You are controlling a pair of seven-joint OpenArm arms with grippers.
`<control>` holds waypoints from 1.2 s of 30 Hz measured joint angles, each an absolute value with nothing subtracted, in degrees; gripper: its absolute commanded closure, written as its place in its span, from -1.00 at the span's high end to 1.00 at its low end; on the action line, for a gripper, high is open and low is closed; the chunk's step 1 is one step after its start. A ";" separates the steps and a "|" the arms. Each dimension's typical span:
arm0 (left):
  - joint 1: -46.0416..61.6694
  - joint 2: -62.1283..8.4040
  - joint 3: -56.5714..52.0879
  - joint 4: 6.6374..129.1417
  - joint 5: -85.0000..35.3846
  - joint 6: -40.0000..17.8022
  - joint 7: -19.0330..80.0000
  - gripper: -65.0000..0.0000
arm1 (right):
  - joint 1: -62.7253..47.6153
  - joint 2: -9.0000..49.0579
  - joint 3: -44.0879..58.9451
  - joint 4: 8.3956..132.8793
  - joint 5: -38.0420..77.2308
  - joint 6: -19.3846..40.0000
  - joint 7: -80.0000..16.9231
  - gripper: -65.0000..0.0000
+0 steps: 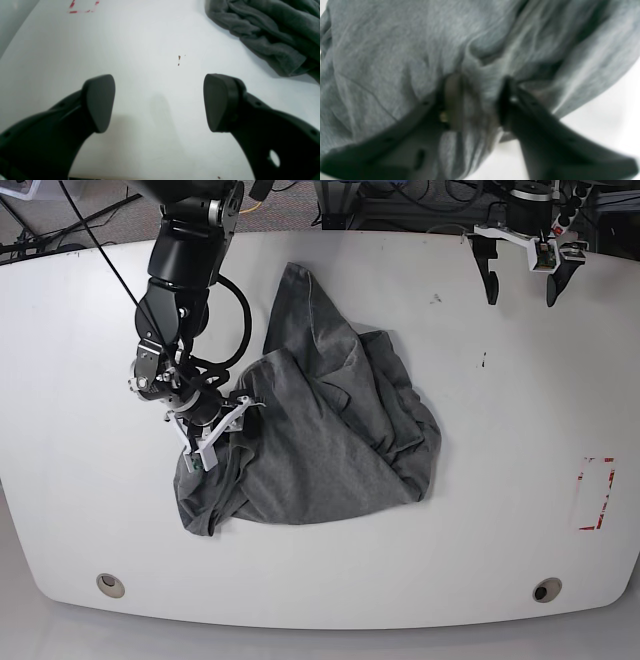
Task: Fold the T-shirt properly
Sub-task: 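Reach the left gripper to the shirt and pinch another edge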
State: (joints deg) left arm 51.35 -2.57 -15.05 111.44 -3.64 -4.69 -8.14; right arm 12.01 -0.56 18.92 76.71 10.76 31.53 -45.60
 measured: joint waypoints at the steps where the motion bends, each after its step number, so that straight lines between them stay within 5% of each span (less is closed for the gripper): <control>1: 51.31 -2.57 -15.03 111.44 -3.64 -4.71 -8.16 0.59 | 12.23 -0.49 18.92 76.71 10.79 31.53 -45.50 -0.88; 2: 51.22 -2.61 -15.03 111.44 -3.64 -4.71 -8.19 0.59 | 12.40 -0.49 18.92 76.71 10.79 31.53 -45.41 -1.00; 18: 38.98 -3.03 -2.55 111.48 -3.49 -4.49 12.14 0.59 | 12.84 2.52 18.85 87.50 10.76 31.57 -49.36 -1.00; 27: 30.06 -3.11 3.70 110.21 -3.38 -10.00 23.40 0.59 | 12.80 4.54 18.81 91.13 10.79 31.77 -49.56 -1.00; 36: 24.16 -3.22 8.21 104.29 2.46 -10.02 25.71 0.59 | 11.99 5.69 19.18 92.82 10.94 31.99 -49.89 -1.00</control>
